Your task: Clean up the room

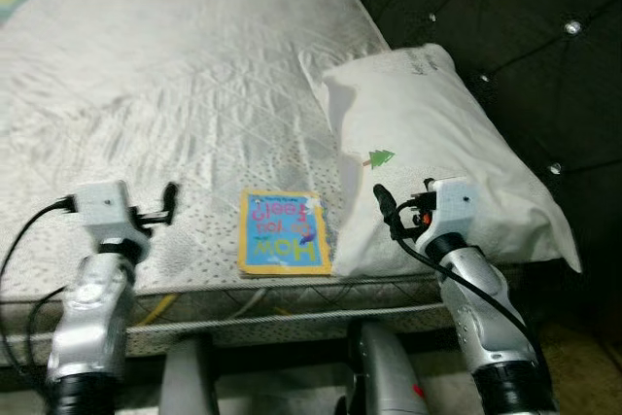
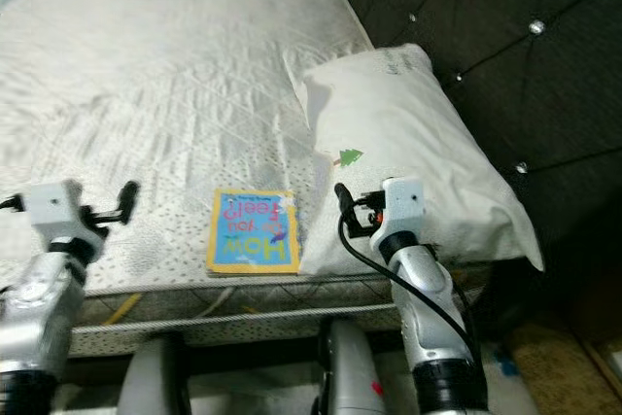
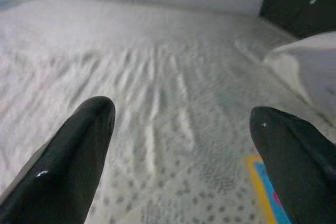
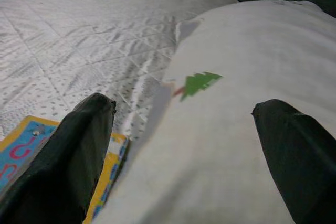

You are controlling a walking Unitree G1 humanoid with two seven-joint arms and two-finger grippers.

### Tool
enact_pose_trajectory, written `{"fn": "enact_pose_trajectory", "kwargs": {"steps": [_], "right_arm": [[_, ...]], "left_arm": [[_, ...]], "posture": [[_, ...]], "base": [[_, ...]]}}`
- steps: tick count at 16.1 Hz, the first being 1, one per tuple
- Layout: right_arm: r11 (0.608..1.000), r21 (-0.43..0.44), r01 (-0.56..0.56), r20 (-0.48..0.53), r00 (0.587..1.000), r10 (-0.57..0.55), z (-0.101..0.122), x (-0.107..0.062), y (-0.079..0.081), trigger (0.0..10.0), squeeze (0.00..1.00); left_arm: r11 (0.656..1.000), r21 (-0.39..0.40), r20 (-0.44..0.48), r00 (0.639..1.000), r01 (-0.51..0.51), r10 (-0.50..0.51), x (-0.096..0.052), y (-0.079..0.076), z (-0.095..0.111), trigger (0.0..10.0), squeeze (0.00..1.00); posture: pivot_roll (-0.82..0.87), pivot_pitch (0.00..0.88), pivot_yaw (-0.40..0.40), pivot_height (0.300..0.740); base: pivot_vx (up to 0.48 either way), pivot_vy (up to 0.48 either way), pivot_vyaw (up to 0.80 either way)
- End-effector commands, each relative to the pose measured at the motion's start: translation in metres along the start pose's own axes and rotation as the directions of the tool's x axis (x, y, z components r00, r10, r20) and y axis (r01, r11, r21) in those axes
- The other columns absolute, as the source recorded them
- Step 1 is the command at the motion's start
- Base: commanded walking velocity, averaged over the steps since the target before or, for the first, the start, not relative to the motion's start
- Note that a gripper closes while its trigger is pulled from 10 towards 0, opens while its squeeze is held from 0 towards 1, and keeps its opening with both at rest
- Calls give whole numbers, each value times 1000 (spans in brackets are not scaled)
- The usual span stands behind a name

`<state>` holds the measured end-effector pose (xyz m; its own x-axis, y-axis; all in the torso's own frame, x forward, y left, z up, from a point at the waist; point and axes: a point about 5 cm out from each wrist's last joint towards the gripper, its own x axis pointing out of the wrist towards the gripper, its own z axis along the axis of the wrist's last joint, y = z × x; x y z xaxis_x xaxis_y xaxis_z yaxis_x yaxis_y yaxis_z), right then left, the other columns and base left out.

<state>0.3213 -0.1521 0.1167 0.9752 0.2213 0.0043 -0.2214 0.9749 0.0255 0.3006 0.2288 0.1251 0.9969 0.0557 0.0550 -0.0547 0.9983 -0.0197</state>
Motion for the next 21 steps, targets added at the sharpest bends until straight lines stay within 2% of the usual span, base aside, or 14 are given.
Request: {"fn": "enact_pose_trajectory", "kwargs": {"steps": [1, 2, 4, 6, 8, 11, 12, 13, 15, 16, 18, 19, 20, 21], "right_arm": [[1000, -16, 21, 21, 1000, -20, 4, 3, -2, 10000, 0], [999, -27, 26, 24, 999, -25, 4, 4, -2, 10000, 0], [996, -84, 41, 70, 997, -35, 8, 6, -4, 10000, 0], [996, -86, 5, 111, 994, 5, 12, 6, -1, 10000, 0], [991, -131, 7, 106, 994, 7, 13, 7, 1, 10000, 0], [996, -90, -20, 95, 995, 29, 16, 10, 5, 10000, 0], [998, -67, -21, 115, 993, 28, 19, 12, 7, 10000, 0], [998, -58, -4, 127, 992, 11, 20, 11, 7, 10000, 0], [999, -49, 13, 134, 991, -6, 21, 9, 6, 10000, 0], [999, -14, 46, 138, 990, -43, 22, 5, 3, 10000, 0], [999, -2, 42, 139, 989, -41, 22, 3, 2, 10000, 0], [999, 1, 38, 132, 991, -38, 22, 2, 3, 10000, 0], [1000, 14, 24, 140, 990, -26, 25, 2, 4, 10000, 0], [1000, 17, 15, 160, 987, -17, 30, 3, 4, 10000, 0]], "left_arm": [[996, 87, 59, 998, 15, -21, -2, -6, 3, 10000, 1000], [993, 116, 79, 997, 17, -26, -3, -8, 5, 10000, 1000], [999, 41, 82, 996, -28, 24, -5, -13, 10, 10000, 1000], [997, 35, 16, 998, -63, 63, -14, -16, 6, 10000, 1000], [997, 78, 34, 999, 2, -5, -23, -18, 5, 10000, 1000], [994, 98, 19, 999, 42, -44, -28, -22, 4, 10000, 1000], [995, 99, 26, 999, 17, -19, -30, -26, 6, 10000, 1000], [999, 27, 19, 1000, -19, 19, -33, -28, 1, 10000, 1000], [998, 48, 26, 999, -31, 30, -35, -29, 1, 10000, 1000], [997, 68, 88, 996, -25, 19, -38, -31, 9, 10000, 953], [998, -14, 86, 994, -60, 61, -40, -25, 7, 10000, 902], [998, 12, 72, 995, -66, 64, -41, -25, 5, 10000, 596], [998, 20, 71, 996, -58, 56, -42, -27, 4, 10000, 0], [998, 8, 64, 996, -55, 54, -42, -27, 3, 10000, 0]], "posture": [[33, 0, -50, 539], [32, 0, -50, 539], [37, 0, -55, 539], [41, 0, -63, 539], [43, 0, -77, 539], [53, 0, -78, 539], [40, 0, -66, 539], [32, 0, -57, 539], [18, 0, -42, 539], [2, 0, -31, 539], [-8, 0, -32, 539], [-11, 0, -39, 539], [-14, 0, -40, 539], [-16, 0, -39, 539]], "base": [[0, 0, 0], [0, 0, 0], [0, 0, 0], [0, 0, 0], [0, 0, 0], [0, 0, 0], [0, 0, 0], [0, 0, 0], [0, 0, 0], [0, 0, 0], [0, 0, 0], [0, 0, 0], [0, 0, 0], [0, 0, 0]]}}
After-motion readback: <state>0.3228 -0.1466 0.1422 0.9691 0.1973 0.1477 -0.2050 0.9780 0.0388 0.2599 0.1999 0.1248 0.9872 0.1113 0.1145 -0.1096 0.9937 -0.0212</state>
